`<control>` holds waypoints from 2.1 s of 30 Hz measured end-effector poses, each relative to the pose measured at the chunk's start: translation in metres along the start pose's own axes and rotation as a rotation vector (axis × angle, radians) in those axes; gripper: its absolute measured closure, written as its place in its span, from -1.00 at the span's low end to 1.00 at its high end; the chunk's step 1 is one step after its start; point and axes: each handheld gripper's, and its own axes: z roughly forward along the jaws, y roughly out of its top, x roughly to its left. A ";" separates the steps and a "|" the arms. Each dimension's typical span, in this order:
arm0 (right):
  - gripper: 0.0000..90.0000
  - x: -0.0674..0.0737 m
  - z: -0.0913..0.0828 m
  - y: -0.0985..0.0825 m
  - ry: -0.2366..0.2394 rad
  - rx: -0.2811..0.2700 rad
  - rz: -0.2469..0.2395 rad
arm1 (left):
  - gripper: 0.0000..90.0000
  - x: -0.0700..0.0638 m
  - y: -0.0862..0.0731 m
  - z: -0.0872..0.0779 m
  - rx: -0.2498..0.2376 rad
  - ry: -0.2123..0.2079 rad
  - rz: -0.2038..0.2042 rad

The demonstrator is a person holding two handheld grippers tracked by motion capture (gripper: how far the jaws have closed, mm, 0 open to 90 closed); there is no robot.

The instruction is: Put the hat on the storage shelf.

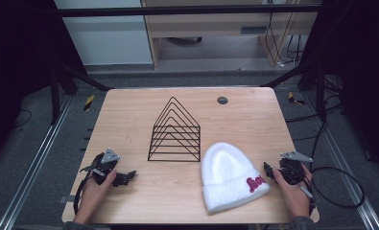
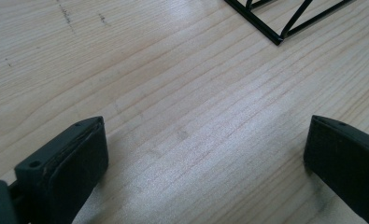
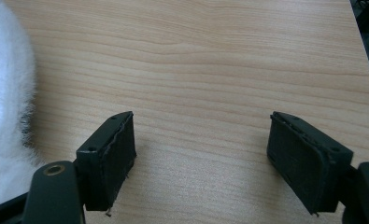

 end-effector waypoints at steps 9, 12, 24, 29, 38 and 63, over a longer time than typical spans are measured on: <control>-0.47 0.002 -0.003 0.011 0.020 0.023 -0.019 | -1.00 0.000 0.000 0.000 0.000 0.000 -0.001; -0.47 0.008 -0.010 0.025 0.020 0.025 -0.055 | -1.00 0.000 0.000 0.000 0.000 0.000 -0.001; -0.37 0.051 -0.022 0.089 0.088 0.076 -0.233 | -1.00 0.000 0.000 0.000 0.000 0.000 -0.001; -0.32 0.064 -0.015 0.103 0.127 0.107 -0.275 | -1.00 0.000 0.000 0.000 0.000 0.001 -0.001; -0.22 0.079 0.004 0.113 0.183 0.178 -0.294 | -1.00 0.000 0.000 0.000 0.000 0.001 -0.001; -0.17 0.116 0.052 0.118 0.306 0.296 -0.304 | -1.00 0.000 0.000 0.000 0.000 0.001 -0.002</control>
